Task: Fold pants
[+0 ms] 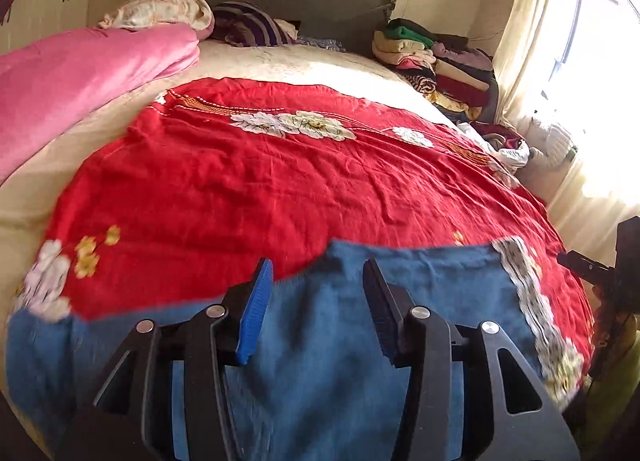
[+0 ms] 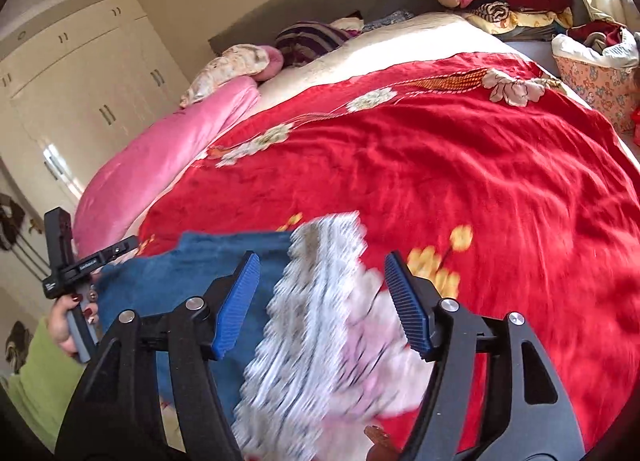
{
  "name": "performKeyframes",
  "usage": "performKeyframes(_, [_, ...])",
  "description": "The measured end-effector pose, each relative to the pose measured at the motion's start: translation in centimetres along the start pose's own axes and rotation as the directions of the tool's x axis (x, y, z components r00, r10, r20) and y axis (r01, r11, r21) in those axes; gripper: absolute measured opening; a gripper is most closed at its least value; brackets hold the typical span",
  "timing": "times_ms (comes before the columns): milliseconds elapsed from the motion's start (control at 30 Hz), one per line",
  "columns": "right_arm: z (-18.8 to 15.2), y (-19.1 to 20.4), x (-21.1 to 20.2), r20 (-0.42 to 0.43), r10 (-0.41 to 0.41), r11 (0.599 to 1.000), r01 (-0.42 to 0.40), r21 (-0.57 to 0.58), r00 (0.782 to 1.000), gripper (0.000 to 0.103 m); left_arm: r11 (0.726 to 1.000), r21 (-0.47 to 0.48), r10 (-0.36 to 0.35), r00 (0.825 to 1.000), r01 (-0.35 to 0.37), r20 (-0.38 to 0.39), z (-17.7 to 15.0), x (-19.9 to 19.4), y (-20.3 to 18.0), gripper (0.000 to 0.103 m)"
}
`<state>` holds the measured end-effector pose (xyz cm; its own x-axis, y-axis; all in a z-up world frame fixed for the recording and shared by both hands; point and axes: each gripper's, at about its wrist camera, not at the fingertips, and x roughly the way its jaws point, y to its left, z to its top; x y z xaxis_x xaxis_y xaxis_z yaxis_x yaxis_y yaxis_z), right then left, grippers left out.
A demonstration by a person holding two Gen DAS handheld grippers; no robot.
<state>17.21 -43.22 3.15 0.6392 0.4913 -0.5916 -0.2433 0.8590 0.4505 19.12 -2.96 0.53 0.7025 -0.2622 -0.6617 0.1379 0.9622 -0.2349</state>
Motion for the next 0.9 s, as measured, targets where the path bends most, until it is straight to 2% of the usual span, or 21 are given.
performKeyframes(133, [-2.8, 1.4, -1.8, -0.033, 0.0, 1.0, 0.0, 0.008, 0.999, 0.058, 0.999, 0.027, -0.016, 0.999, 0.017, -0.04, -2.7, -0.9, -0.3, 0.046])
performKeyframes(267, [-6.0, 1.8, -2.1, -0.084, -0.01, 0.999, 0.013, 0.037, 0.996, 0.058, 1.0, 0.01, 0.02, 0.994, -0.019, -0.108, -5.4, -0.1, 0.6, 0.046])
performKeyframes(400, [-8.1, 1.5, -1.2, -0.136, -0.03, 0.997, 0.04, 0.069, 0.99, 0.058, 0.99, 0.028, 0.138, 0.982, -0.136, -0.131, -6.8, -0.1, 2.3, 0.046])
performKeyframes(567, [-9.5, 2.0, 0.3, -0.183, -0.064, 0.996, 0.073, 0.043, 0.981, 0.06, 0.982, 0.027, 0.187, 0.974, -0.185, -0.126, -7.2, -0.7, 3.8, 0.048])
performKeyframes(600, [-9.7, 2.3, 0.6, -0.196, -0.059, 0.997, 0.067, 0.031, 0.979, 0.059, 0.984, 0.018, 0.177, 0.977, -0.176, -0.123, -7.4, -1.0, 4.2, 0.047])
performKeyframes(667, [-10.2, 2.7, 1.3, -0.214, -0.069, 0.998, 0.069, -0.009, 0.974, 0.045, 0.988, -0.013, 0.151, 0.981, -0.154, -0.122, -7.8, -1.2, 5.0, 0.048])
performKeyframes(733, [-10.5, 3.2, 1.7, -0.222, -0.08, 0.996, 0.07, -0.052, 0.972, 0.023, 0.991, -0.047, 0.122, 0.985, -0.129, -0.12, -8.0, -1.4, 5.7, 0.048])
performKeyframes(800, [-10.6, 3.5, 1.3, -0.217, -0.086, 0.995, 0.074, -0.063, 0.972, 0.012, 0.99, -0.051, 0.121, 0.985, -0.128, -0.124, -8.0, -1.3, 5.7, 0.048])
performKeyframes(900, [-11.1, 3.3, 0.7, -0.212, -0.091, 0.995, 0.081, -0.053, 0.973, 0.011, 0.99, -0.049, 0.123, 0.984, -0.13, -0.125, -8.0, -1.2, 5.6, 0.048])
